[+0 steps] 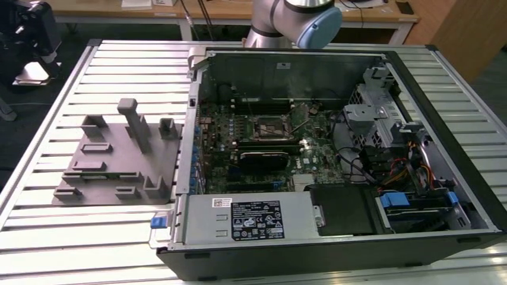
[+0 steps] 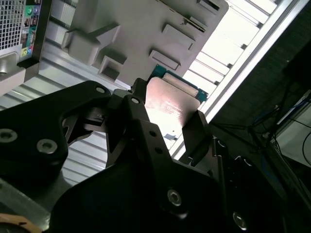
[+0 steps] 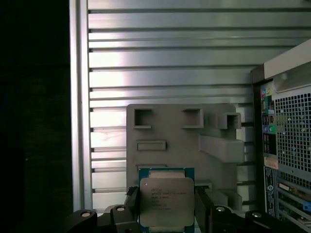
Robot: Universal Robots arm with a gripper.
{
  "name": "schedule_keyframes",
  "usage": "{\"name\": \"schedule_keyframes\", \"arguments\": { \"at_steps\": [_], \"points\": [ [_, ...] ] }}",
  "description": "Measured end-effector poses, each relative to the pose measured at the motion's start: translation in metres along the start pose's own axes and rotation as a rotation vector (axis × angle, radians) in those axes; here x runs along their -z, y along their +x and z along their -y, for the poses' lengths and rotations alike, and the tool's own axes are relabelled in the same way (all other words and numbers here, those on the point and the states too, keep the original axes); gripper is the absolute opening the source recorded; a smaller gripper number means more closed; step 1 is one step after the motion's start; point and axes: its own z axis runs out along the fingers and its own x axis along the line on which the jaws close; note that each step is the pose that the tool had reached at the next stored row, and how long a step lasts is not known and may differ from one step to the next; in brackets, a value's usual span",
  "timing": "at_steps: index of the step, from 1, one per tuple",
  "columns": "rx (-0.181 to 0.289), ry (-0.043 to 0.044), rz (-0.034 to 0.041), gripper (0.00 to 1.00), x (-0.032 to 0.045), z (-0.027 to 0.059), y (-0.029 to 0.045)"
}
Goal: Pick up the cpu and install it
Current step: 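Pick up the cpu and move it towards the insertion slot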
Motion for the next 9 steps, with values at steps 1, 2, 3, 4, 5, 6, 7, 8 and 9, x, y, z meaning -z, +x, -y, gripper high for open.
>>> {"name": "schedule_keyframes", "arguments": {
  "at_steps": [1, 2, 3, 4, 5, 6, 7, 8, 9],
  "points": [
    [0.000, 0.0000, 0.0000, 0.54, -0.0001, -0.0001, -0.0019],
    [0.000, -0.0001, 0.0001, 0.54, -0.0002, -0.0002, -0.0035],
    [0.000, -0.0002, 0.0001, 0.54, -0.0003, -0.0003, -0.0051],
    [0.000, -0.0003, 0.0002, 0.54, -0.0004, -0.0003, -0.0065],
    [0.000, -0.0002, 0.0000, 0.54, -0.0004, -0.0004, -0.0082],
    [0.000, -0.0002, 0.0001, 0.54, -0.0005, -0.0005, -0.0096],
    [0.000, -0.0002, 0.0000, 0.54, -0.0005, -0.0006, -0.0117],
    [0.000, -0.0002, 0.0000, 0.54, -0.0006, -0.0007, -0.0139],
    [0.000, -0.0002, 0.0000, 0.54, -0.0007, -0.0008, -0.0162]
  ]
}}
